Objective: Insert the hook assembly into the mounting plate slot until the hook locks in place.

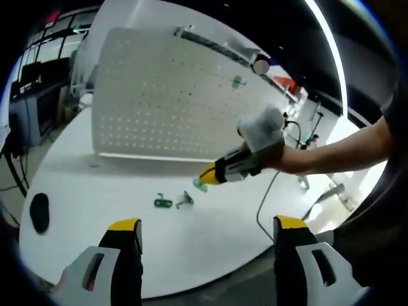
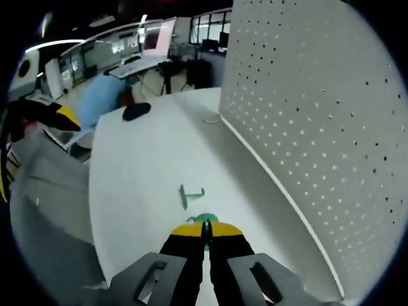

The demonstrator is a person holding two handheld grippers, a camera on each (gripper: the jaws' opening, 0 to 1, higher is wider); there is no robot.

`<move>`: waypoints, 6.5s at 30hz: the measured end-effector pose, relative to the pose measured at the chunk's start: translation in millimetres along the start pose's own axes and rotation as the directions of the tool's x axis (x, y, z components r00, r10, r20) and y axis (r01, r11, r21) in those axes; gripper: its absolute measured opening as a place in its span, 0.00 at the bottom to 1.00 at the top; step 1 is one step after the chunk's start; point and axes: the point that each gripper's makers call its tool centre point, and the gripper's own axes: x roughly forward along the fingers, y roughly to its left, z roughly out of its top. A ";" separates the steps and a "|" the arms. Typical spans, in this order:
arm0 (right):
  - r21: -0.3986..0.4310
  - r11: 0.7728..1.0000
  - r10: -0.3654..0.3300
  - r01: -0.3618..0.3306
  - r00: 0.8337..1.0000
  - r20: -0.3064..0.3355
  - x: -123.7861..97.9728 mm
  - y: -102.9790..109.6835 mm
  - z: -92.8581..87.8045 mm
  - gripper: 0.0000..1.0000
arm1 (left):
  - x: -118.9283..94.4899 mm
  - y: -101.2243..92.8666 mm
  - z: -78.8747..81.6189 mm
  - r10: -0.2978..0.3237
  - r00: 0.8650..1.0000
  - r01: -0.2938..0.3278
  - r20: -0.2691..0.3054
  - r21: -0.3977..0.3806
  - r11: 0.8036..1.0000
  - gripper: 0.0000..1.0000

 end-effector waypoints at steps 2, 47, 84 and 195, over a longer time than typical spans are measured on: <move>0.051 0.999 0.007 -0.009 0.999 0.033 -8.6 4.4 6.9 0.00 | 0.0 1.3 2.4 0.006 1.000 -0.006 0.006 -0.003 1.000 0.84; 0.350 0.928 -0.034 -0.130 0.903 0.427 -108.2 109.9 81.6 0.00 | 25.9 -10.2 16.1 -0.070 0.996 0.078 0.063 -0.133 0.988 0.44; 0.295 0.951 -0.055 -0.097 0.883 0.465 -120.4 108.7 90.1 0.00 | 20.9 -35.2 35.7 -0.180 0.977 0.197 0.112 -0.169 0.966 0.02; 0.464 0.886 -0.210 -0.003 0.889 0.407 -143.6 52.2 46.8 0.00 | 0.8 -81.7 60.5 -0.267 0.941 0.244 0.207 0.132 0.961 1.00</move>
